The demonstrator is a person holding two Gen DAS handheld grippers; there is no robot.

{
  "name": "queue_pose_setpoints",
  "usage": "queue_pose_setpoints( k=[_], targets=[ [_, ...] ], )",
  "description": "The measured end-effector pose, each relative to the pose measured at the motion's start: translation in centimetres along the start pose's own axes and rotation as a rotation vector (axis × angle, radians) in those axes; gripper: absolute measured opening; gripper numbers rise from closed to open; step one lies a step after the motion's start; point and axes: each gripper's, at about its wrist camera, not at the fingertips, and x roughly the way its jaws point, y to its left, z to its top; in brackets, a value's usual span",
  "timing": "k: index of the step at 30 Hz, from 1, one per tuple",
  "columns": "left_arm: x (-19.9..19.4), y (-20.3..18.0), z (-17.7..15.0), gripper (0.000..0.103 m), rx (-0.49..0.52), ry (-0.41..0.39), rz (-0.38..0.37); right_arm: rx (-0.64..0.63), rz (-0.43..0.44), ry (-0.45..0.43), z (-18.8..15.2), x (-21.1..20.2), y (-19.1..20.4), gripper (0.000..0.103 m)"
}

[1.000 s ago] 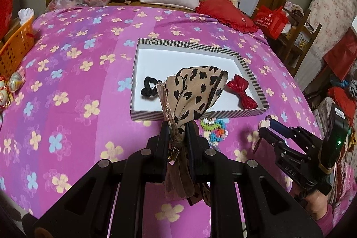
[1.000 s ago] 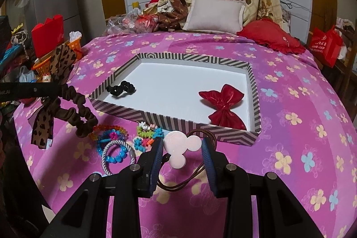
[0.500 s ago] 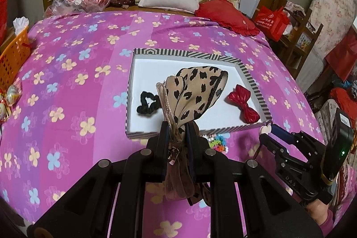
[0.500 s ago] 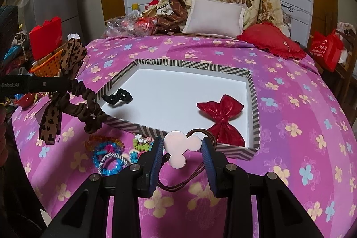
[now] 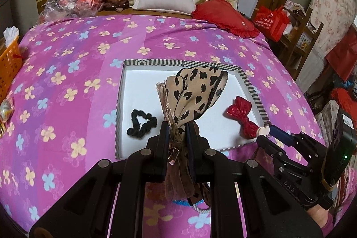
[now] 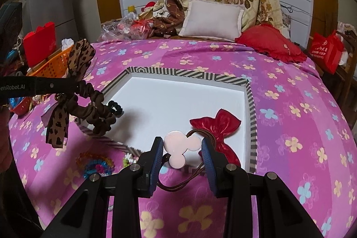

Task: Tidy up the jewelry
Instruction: 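Carry the leopard bow with the left tool into the tray while the right tool carries the pink tie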

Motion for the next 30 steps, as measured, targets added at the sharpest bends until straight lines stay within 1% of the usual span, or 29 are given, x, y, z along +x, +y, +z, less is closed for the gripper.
queue_pose_setpoints(
  k=[11, 19, 22, 30],
  targets=[
    [2.8, -0.3, 1.3, 0.014, -0.003, 0.025, -0.012, 0.0, 0.008, 0.023, 1.2, 2.7, -0.6, 0.034],
    [5.8, 0.8, 2.4, 0.014, -0.061, 0.06, -0.077, -0.003, 0.021, 0.061, 2.1, 5.6, -0.7, 0.034],
    [7.1, 1.5, 2.5, 0.014, -0.083, 0.074, -0.068, -0.002, 0.028, 0.078, 2.5, 6.9, -0.8, 0.034],
    [10.2, 4.0, 1.5, 0.014, -0.14, 0.146, -0.012, -0.011, 0.05, 0.17, 2.5, 10.9, -0.5, 0.034]
  ],
)
